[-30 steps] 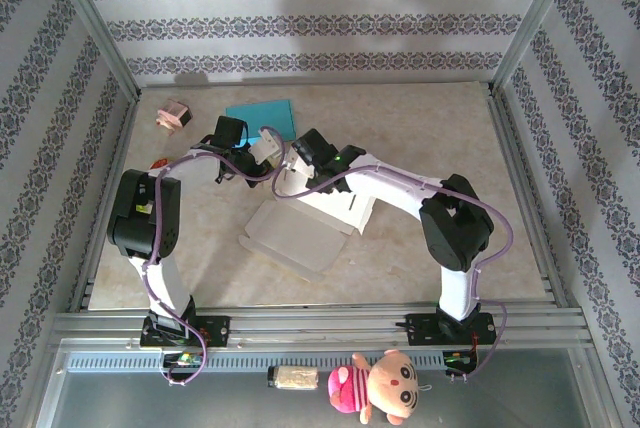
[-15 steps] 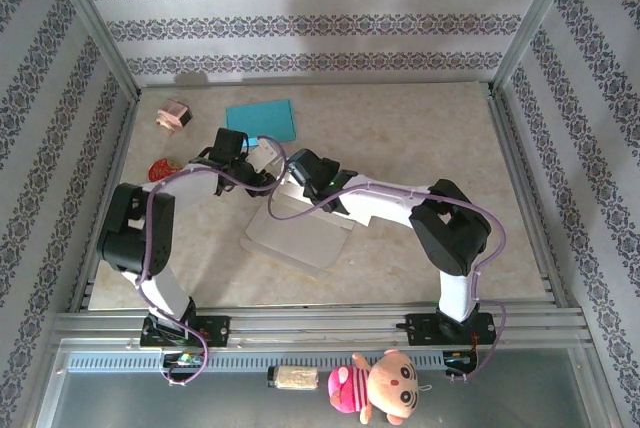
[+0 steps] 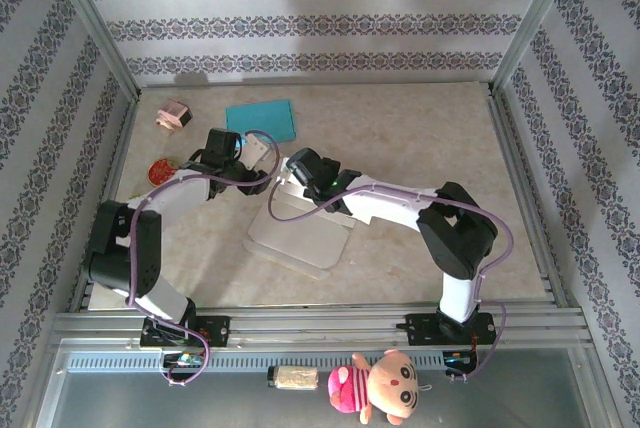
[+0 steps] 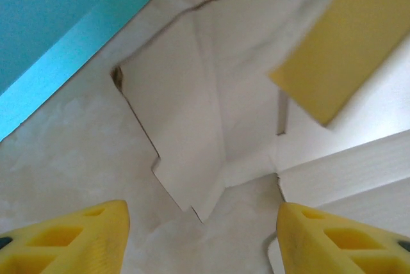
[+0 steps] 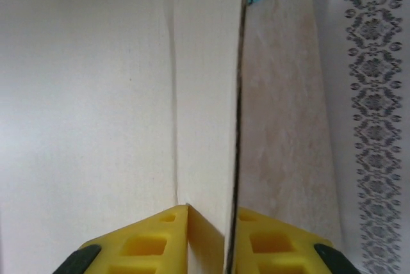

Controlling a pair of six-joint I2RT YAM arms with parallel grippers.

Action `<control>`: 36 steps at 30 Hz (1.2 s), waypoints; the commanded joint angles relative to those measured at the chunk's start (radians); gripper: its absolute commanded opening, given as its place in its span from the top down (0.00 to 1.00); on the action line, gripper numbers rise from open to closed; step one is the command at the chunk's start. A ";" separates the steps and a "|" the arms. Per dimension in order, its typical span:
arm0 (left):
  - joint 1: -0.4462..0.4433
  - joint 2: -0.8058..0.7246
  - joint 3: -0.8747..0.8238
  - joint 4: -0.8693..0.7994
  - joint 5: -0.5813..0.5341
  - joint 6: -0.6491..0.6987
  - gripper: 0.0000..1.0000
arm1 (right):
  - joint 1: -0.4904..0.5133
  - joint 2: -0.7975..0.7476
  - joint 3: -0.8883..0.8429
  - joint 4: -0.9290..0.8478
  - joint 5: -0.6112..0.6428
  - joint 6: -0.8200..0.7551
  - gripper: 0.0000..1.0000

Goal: Fold the paper box

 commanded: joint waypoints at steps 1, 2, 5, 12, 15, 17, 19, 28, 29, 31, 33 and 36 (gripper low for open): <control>0.012 0.084 0.094 -0.076 0.028 0.033 0.40 | -0.014 -0.040 0.051 -0.159 -0.145 0.090 0.79; 0.012 0.111 0.118 -0.089 0.031 0.038 0.42 | -0.019 -0.044 0.065 -0.184 -0.181 0.105 0.80; 0.012 0.172 0.176 -0.124 0.051 0.064 0.52 | -0.040 -0.047 0.106 -0.262 -0.271 0.152 0.80; 0.012 0.176 0.161 -0.100 0.096 0.117 0.88 | -0.077 -0.073 0.140 -0.321 -0.296 0.199 0.68; 0.012 0.174 0.154 -0.096 0.100 0.123 0.95 | -0.082 -0.093 0.137 -0.324 -0.260 0.181 0.62; 0.013 0.174 0.150 -0.090 0.103 0.123 1.00 | -0.084 -0.102 0.136 -0.330 -0.242 0.173 0.62; 0.012 0.173 0.145 -0.085 0.108 0.123 1.00 | -0.091 -0.108 0.130 -0.328 -0.231 0.168 0.63; 0.012 0.164 0.143 -0.081 0.116 0.121 1.00 | -0.103 -0.111 0.123 -0.334 -0.233 0.160 0.79; 0.013 0.163 0.145 -0.082 0.117 0.122 1.00 | -0.102 -0.108 0.125 -0.333 -0.226 0.158 0.80; 0.013 0.161 0.147 -0.086 0.117 0.122 1.00 | -0.097 -0.102 0.131 -0.333 -0.204 0.147 0.84; 0.012 0.161 0.147 -0.086 0.117 0.107 1.00 | -0.087 -0.098 0.133 -0.329 -0.176 0.128 0.86; 0.011 0.140 0.135 -0.057 0.134 0.019 0.98 | -0.063 -0.096 0.113 -0.280 -0.072 0.077 0.90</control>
